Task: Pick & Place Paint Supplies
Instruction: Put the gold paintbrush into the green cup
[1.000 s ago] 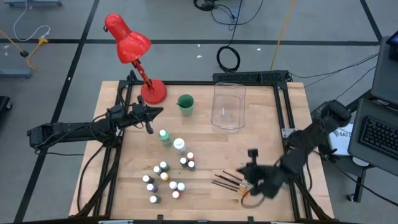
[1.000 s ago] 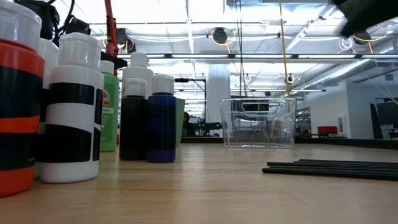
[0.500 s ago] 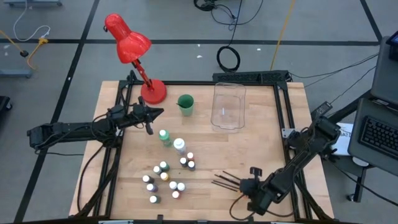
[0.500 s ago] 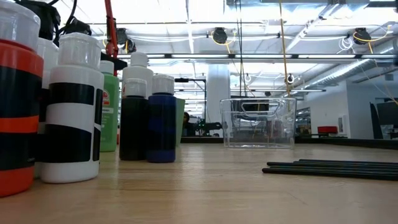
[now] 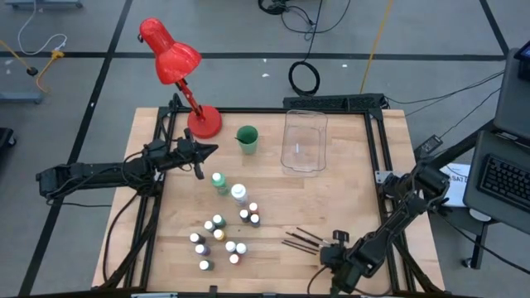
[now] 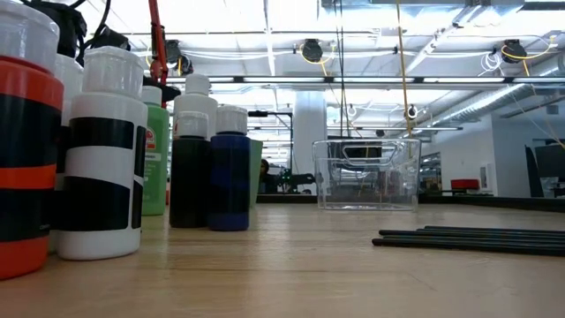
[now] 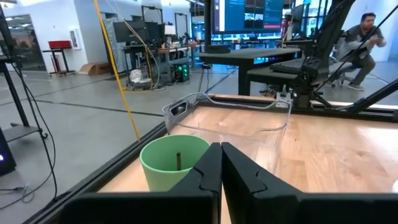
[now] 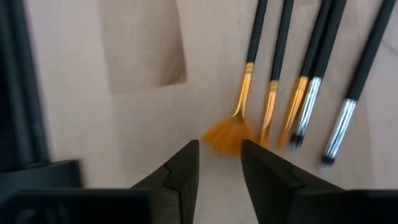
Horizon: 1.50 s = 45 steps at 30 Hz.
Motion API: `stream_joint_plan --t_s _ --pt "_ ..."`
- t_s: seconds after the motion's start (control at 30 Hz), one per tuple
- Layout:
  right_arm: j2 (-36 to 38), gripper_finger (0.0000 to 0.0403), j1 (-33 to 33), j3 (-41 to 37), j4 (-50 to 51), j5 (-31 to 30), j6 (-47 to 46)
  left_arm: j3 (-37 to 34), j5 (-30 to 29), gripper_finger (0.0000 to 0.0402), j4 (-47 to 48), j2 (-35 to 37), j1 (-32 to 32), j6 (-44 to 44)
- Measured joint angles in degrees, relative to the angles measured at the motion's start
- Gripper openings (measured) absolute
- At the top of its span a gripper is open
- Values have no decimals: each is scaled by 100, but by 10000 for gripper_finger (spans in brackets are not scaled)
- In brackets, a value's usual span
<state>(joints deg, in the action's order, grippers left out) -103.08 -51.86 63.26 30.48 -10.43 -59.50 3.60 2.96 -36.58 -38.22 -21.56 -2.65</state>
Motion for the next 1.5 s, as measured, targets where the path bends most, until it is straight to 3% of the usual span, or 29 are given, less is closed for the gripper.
stream_joint_plan --t_s 0.5,0.8,1.17,1.37,1.5 --pt "-163 62 35 -15 65 -243 319 0 -2 8 -4 -2 0 15" --pt "-170 6 6 -24 56 -310 386 0 -2 7 -7 0 0 -16" --pt "187 1 -51 -37 134 -621 1053 0 -2 27 -7 -2 1 -44" --pt "849 0 -83 -33 967 -1243 1231 2 2 19 169 -2 2 9" --pt "1335 0 -118 -31 1220 -2021 1528 2 6 12 285 -2 1 30"
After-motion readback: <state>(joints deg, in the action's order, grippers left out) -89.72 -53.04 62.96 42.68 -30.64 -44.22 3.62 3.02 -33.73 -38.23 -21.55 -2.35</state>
